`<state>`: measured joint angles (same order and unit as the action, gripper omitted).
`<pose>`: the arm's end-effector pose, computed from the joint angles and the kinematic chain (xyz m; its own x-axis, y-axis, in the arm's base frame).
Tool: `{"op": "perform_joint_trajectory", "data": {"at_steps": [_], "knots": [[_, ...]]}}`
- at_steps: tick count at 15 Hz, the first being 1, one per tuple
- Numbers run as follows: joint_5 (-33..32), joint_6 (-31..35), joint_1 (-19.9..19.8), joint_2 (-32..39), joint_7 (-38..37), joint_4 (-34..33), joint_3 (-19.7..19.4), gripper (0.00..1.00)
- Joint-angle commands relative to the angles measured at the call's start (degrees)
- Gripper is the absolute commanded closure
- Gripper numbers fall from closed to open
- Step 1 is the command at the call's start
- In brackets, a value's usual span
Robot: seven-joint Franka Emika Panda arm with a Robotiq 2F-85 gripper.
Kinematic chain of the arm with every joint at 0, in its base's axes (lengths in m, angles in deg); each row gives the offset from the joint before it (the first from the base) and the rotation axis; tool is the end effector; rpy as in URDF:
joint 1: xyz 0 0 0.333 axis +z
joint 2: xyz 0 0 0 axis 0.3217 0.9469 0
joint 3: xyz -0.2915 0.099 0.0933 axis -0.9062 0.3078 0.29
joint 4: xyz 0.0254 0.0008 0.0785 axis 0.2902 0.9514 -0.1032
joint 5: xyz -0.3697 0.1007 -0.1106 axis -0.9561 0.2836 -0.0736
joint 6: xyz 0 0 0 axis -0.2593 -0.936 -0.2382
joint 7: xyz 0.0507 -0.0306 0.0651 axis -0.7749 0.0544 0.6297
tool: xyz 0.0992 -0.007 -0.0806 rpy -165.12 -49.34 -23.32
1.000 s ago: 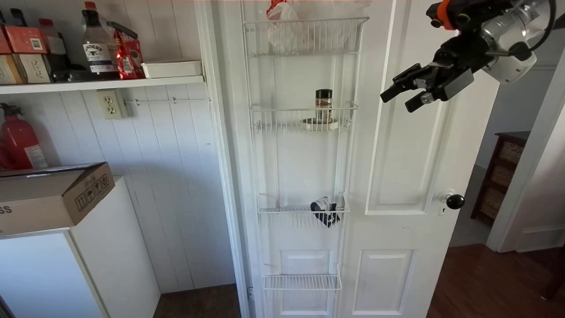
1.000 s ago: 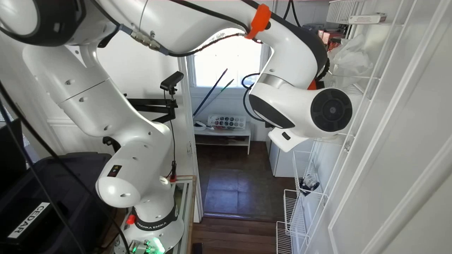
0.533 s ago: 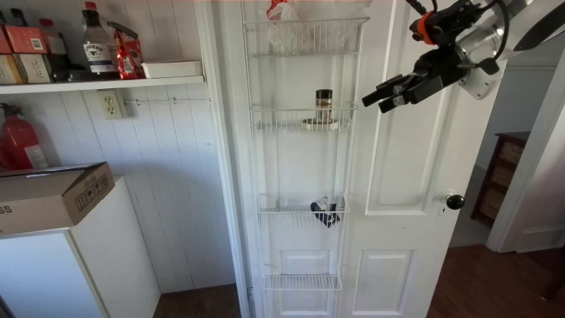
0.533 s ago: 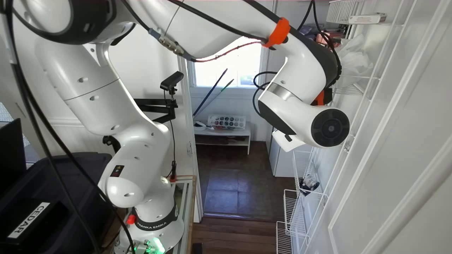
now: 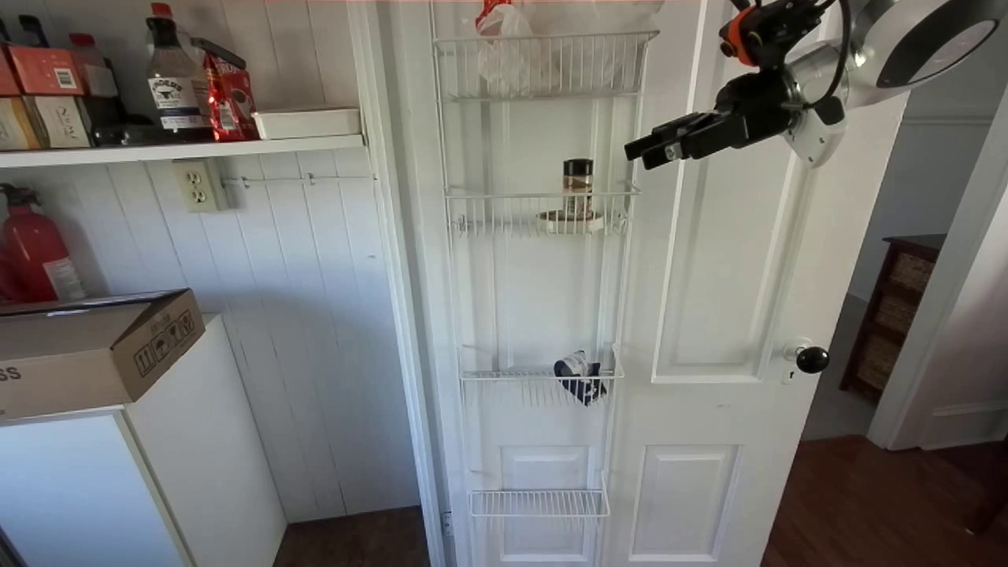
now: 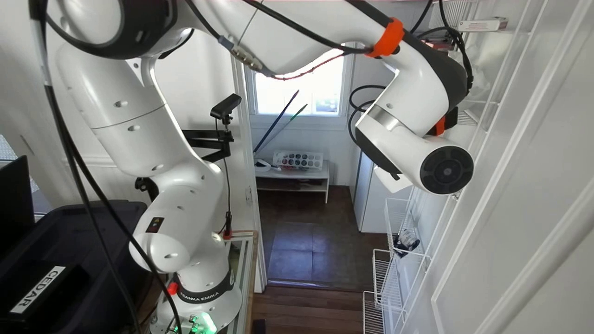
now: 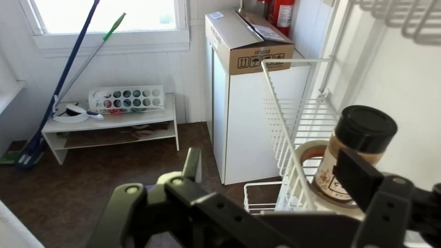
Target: Place the spice bottle on the top shelf of the rack
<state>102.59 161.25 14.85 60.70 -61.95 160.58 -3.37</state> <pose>0.4771 0.0658 0.4063 -0.0920 -0.3562 -0.9299 -0.9472 0.3193 -0.0286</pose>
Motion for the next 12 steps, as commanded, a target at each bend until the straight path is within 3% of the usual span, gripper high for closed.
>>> {"op": "perform_joint_trajectory", "data": {"at_steps": [1, 6, 12], "knots": [[0.77, 0.66, 0.89, 0.63, 0.59, -0.44, -0.70, 0.00], [0.97, 0.78, 0.97, 1.25, 0.78, -0.55, -0.80, 0.00], [9.10, 2.95, 1.97, 6.48, 2.51, -2.92, -0.39, 0.00]]}}
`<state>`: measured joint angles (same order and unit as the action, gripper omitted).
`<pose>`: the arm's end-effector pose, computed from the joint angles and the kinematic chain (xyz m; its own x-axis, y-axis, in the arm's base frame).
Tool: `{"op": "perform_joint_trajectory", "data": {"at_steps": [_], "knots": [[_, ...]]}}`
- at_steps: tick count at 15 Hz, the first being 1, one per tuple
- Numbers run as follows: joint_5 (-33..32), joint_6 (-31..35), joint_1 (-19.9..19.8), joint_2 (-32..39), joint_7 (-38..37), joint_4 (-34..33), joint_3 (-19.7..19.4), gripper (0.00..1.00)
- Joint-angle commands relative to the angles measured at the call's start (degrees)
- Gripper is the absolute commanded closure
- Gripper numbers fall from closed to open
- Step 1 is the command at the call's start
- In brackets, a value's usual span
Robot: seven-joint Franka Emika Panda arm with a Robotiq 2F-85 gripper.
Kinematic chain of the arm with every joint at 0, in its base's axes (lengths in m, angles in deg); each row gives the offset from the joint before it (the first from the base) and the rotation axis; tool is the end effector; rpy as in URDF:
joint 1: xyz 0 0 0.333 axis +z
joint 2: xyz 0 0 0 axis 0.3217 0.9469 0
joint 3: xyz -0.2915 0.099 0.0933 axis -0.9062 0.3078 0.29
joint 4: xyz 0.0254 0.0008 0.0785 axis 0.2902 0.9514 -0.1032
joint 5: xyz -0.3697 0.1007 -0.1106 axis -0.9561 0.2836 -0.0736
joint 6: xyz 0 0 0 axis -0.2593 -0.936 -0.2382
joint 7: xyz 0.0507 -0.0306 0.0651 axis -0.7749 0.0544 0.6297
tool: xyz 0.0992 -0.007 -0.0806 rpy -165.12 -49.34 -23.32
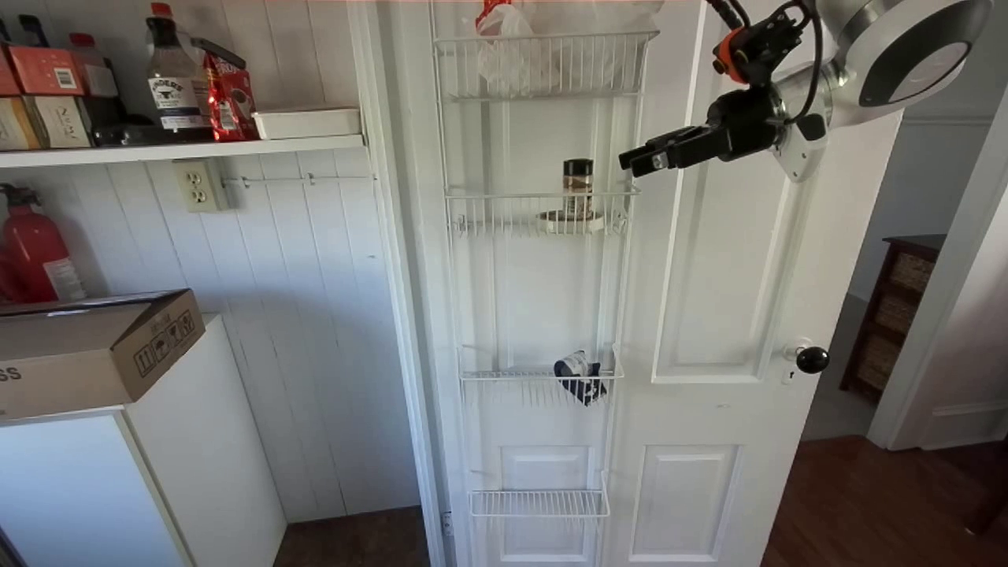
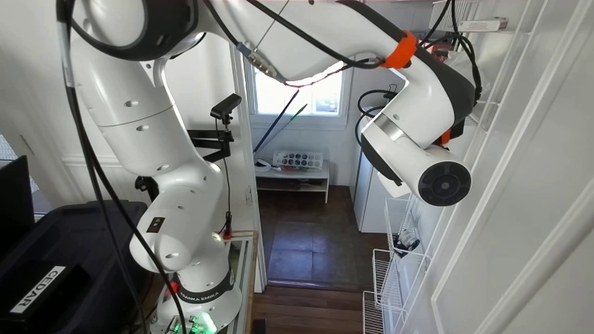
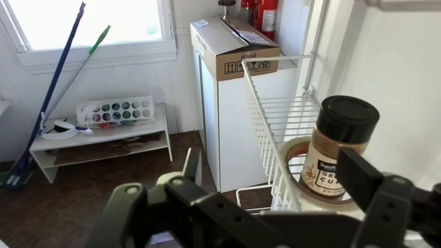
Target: Place the spice bottle on the top shelf of the rack
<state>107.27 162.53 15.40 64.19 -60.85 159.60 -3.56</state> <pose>0.4903 0.0660 0.3890 -0.1321 -0.3048 -0.9432 -0.9285 0.3712 0.0101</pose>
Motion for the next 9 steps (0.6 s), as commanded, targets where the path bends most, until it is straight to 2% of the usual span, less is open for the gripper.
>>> {"op": "perform_joint_trajectory", "data": {"at_steps": [1, 9], "knots": [[5.44, 1.67, 1.57, 3.57, 1.80, -2.22, -0.23, 0.00], [12.33, 0.42, 2.12, 6.31, 6.97, -4.44, -0.64, 0.00]]}}
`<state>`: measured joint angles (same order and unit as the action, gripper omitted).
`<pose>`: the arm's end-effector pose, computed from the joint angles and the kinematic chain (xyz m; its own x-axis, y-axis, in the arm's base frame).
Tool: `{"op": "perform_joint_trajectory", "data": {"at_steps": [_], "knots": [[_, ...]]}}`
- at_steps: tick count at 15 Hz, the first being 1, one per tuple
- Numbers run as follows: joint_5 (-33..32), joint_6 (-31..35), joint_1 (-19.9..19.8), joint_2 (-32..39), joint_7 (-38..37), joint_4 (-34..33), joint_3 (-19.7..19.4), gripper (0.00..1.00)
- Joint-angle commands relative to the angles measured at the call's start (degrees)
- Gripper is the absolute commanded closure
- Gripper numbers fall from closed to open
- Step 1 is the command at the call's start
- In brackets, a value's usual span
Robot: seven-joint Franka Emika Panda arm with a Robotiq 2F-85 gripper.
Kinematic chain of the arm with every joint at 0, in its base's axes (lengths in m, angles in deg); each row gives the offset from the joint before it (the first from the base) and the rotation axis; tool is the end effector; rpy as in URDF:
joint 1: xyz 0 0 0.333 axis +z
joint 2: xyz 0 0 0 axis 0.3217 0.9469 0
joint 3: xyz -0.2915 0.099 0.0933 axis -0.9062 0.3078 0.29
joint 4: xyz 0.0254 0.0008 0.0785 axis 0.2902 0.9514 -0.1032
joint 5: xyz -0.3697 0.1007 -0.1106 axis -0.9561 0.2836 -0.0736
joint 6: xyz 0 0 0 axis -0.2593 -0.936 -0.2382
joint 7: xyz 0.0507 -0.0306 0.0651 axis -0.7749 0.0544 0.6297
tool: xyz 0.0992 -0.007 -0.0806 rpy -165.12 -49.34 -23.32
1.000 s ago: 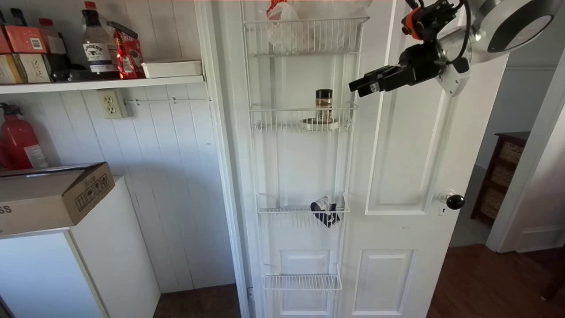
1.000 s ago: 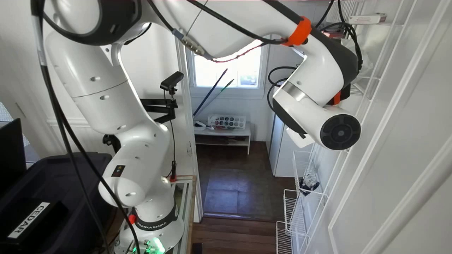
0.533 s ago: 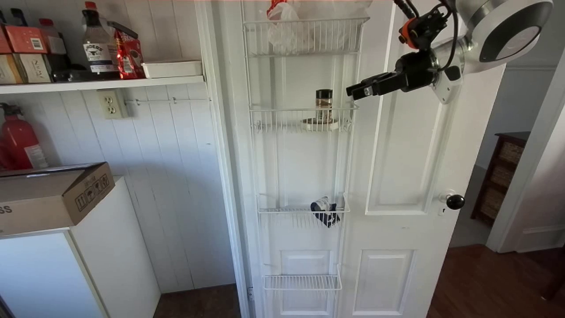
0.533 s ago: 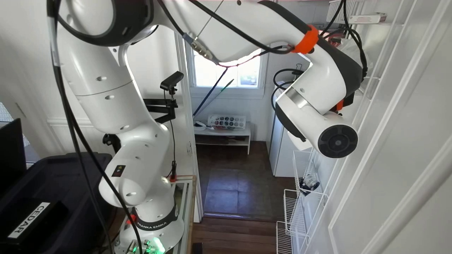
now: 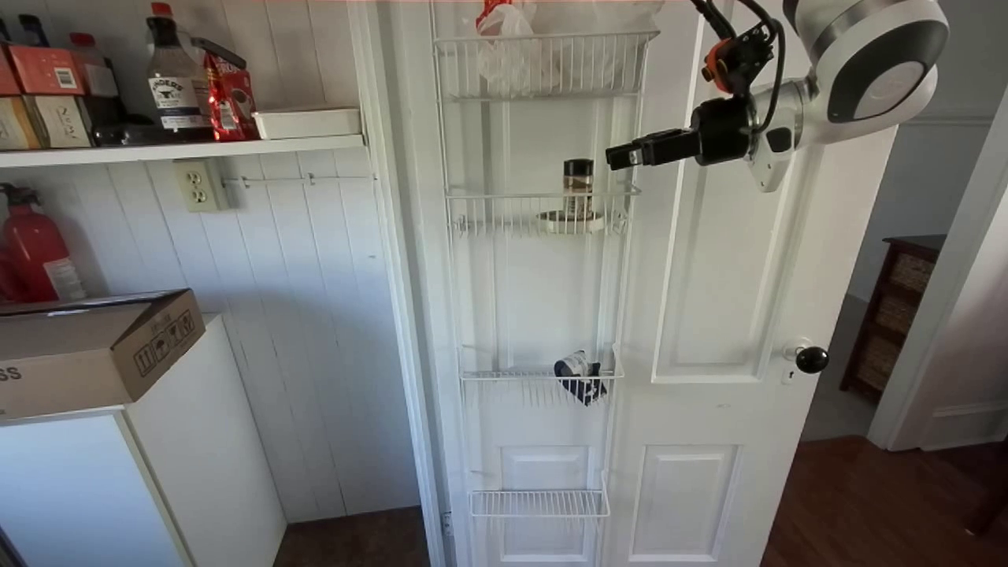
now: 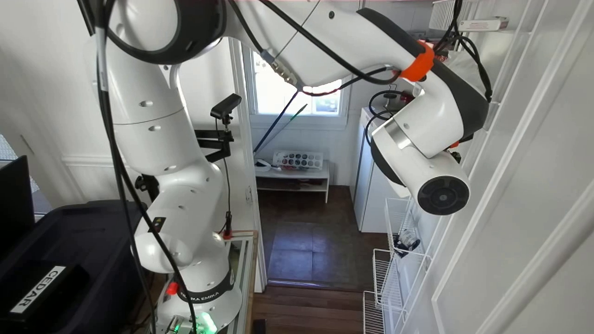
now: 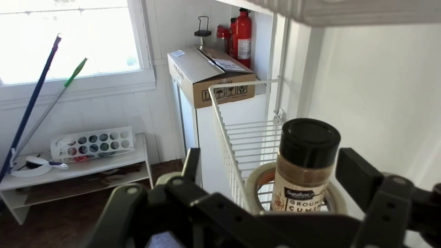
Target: Place the spice bottle on the top shelf of the rack
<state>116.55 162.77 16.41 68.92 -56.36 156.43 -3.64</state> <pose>0.5165 0.0730 0.3818 -0.1086 -0.2055 -0.9726 -0.9010 0.4337 0.0090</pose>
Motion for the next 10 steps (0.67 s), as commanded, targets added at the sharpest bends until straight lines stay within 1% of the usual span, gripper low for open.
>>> {"op": "perform_joint_trajectory", "data": {"at_steps": [1, 10], "knots": [[3.75, 0.43, 1.24, 1.86, 3.34, -1.36, -0.49, 0.00], [10.55, 1.33, 2.66, 4.72, 12.42, -2.00, 0.00, 0.00]]}}
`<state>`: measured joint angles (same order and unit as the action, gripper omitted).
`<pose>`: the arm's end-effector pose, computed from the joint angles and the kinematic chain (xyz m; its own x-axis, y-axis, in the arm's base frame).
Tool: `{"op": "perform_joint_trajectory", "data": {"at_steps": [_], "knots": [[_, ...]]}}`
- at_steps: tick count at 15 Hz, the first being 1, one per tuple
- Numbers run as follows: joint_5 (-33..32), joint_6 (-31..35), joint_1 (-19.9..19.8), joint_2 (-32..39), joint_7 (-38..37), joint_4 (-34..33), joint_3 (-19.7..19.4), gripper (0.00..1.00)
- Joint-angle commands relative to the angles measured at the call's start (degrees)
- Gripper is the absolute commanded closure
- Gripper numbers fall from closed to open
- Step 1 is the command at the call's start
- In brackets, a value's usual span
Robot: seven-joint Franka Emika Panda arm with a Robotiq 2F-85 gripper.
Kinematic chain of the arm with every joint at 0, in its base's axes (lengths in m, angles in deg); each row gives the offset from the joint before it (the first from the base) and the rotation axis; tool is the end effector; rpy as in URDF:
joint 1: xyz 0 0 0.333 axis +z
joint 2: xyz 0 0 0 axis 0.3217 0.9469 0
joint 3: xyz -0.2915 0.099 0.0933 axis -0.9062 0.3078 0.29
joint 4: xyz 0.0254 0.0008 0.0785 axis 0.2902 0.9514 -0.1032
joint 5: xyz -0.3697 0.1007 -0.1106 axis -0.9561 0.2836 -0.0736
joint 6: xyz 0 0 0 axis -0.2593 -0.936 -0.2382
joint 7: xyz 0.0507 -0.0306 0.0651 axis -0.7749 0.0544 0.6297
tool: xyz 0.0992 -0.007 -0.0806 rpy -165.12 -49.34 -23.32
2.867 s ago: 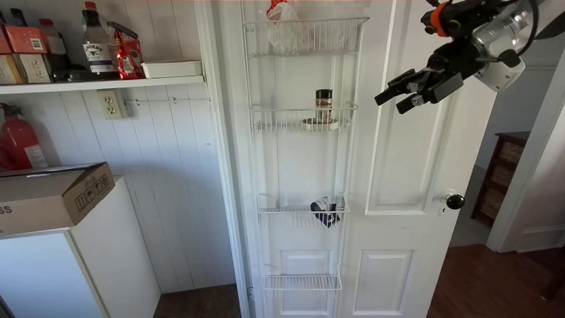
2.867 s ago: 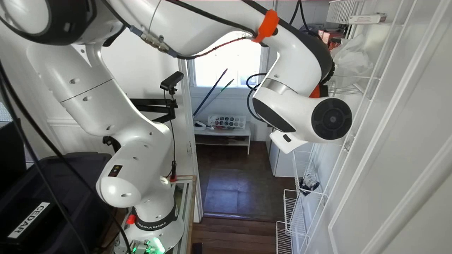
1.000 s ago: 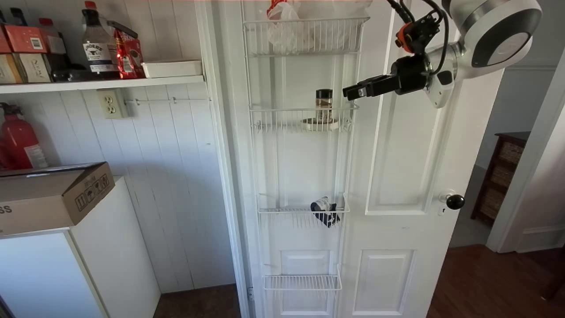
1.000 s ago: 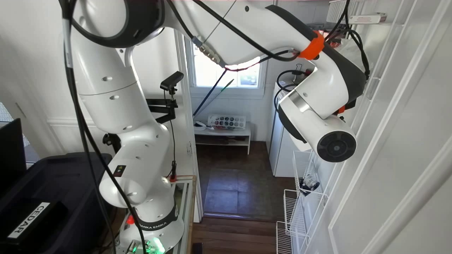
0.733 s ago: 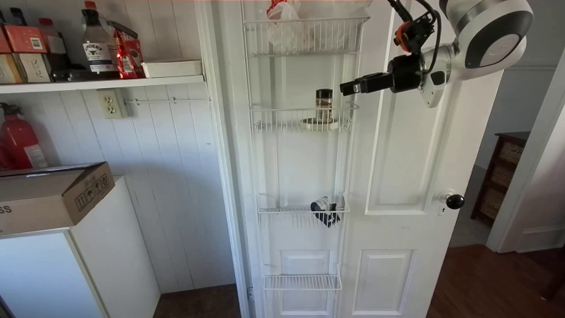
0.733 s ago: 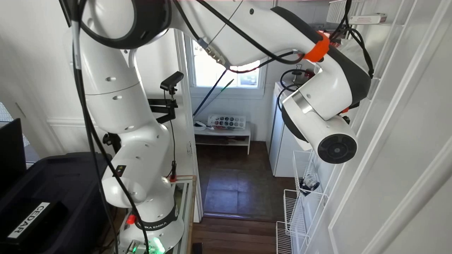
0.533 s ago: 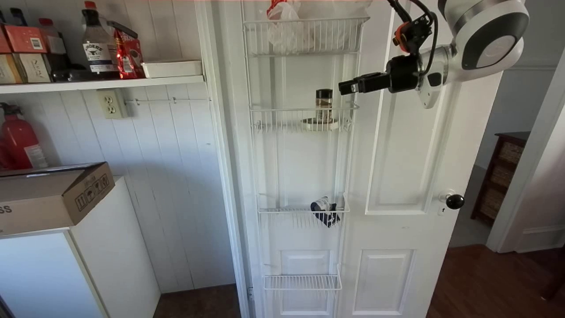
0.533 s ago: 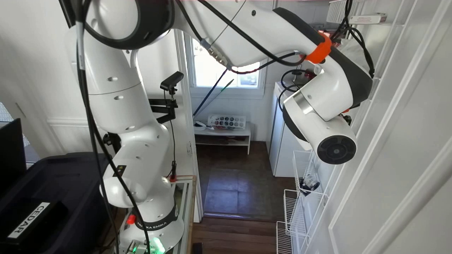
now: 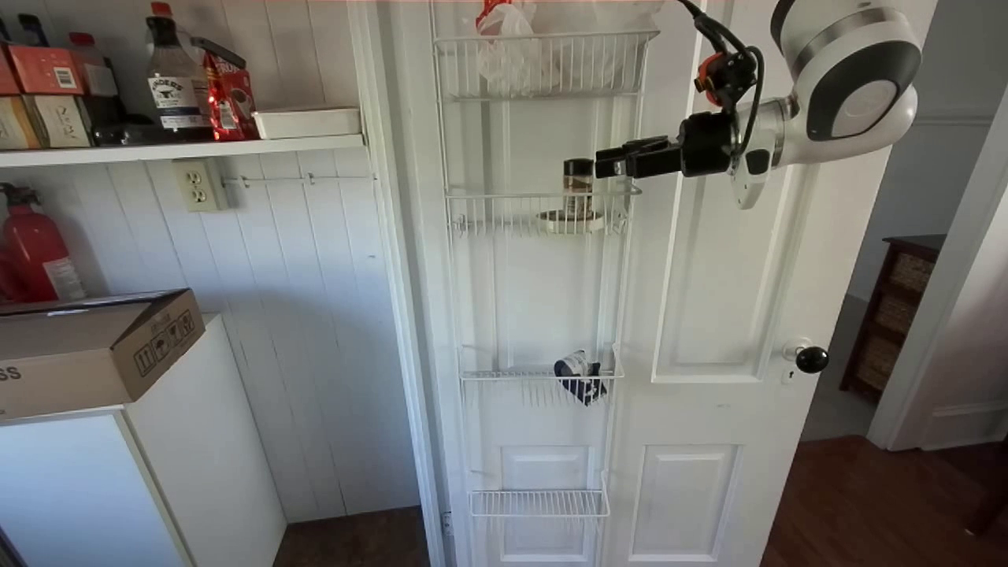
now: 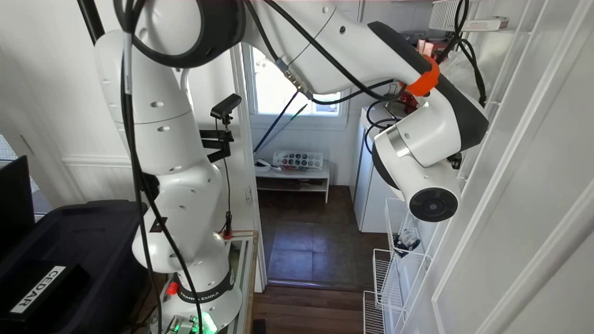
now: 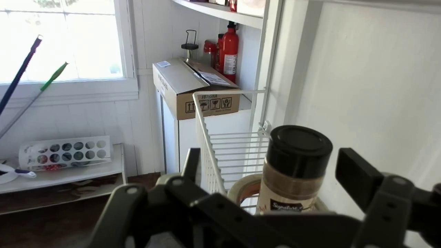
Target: Place the spice bottle on the top shelf of the rack
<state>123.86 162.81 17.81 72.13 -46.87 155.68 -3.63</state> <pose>0.5266 0.0842 0.3653 -0.0157 -0.1818 -0.9832 -0.8852 0.4598 -0.0709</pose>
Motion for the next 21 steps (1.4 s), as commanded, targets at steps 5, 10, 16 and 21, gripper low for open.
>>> {"op": "perform_joint_trajectory", "data": {"at_steps": [5, 10, 16, 21], "knots": [[7.20, 2.04, 2.22, 2.83, 6.11, -1.79, 0.31, 0.00], [9.95, 3.38, 2.71, 3.89, 7.75, -2.99, 0.40, 0.15], [11.01, 4.58, 2.90, 4.69, 8.95, -3.90, 0.40, 0.08], [11.23, 5.33, 3.05, 4.88, 9.61, -4.17, 0.43, 0.50]]}}
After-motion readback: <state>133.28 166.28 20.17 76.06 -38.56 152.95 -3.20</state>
